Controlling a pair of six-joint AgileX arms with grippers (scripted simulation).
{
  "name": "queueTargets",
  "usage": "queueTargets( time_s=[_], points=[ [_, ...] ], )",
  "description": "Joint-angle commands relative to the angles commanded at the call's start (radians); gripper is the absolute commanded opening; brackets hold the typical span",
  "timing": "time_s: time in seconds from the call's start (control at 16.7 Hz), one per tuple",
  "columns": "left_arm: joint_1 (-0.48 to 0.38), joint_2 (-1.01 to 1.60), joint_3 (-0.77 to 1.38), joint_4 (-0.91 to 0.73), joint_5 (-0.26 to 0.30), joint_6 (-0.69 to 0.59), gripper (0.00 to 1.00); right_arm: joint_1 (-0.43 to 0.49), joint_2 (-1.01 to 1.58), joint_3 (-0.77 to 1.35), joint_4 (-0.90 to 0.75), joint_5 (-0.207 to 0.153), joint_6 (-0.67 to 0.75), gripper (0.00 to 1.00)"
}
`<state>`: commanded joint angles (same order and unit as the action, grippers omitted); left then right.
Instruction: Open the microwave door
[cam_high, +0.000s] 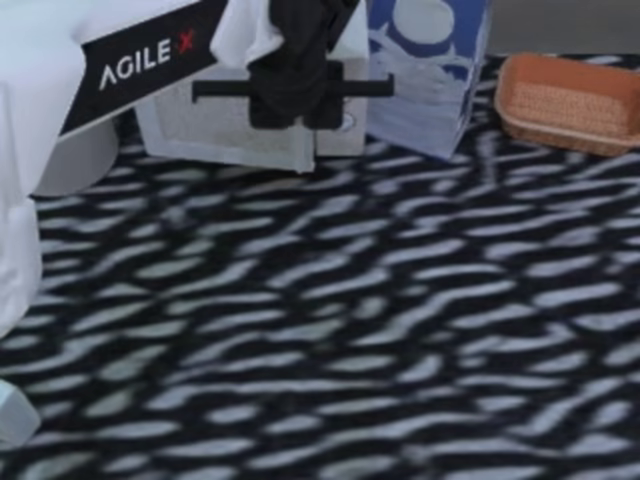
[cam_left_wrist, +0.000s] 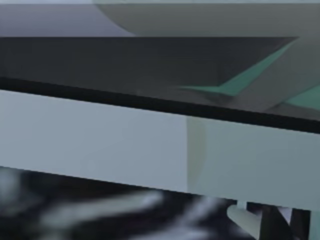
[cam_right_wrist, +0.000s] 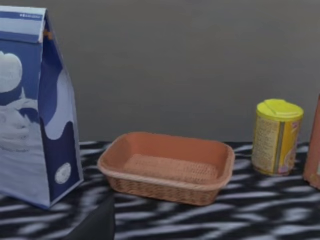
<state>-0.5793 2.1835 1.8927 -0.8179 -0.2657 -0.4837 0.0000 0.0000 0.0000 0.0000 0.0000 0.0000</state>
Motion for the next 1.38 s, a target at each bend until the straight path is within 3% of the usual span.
queueTargets(
  time_s=[0.3,1.38],
  points=[
    [0.007,-0.063,-0.096,0.052,0.03,0.062,0.0,0.0,0.0,0.0,0.0,0.0,0.0,1.0],
    [0.007,-0.063,-0.096,0.052,0.03,0.062,0.0,0.0,0.0,0.0,0.0,0.0,0.0,1.0]
  ],
)
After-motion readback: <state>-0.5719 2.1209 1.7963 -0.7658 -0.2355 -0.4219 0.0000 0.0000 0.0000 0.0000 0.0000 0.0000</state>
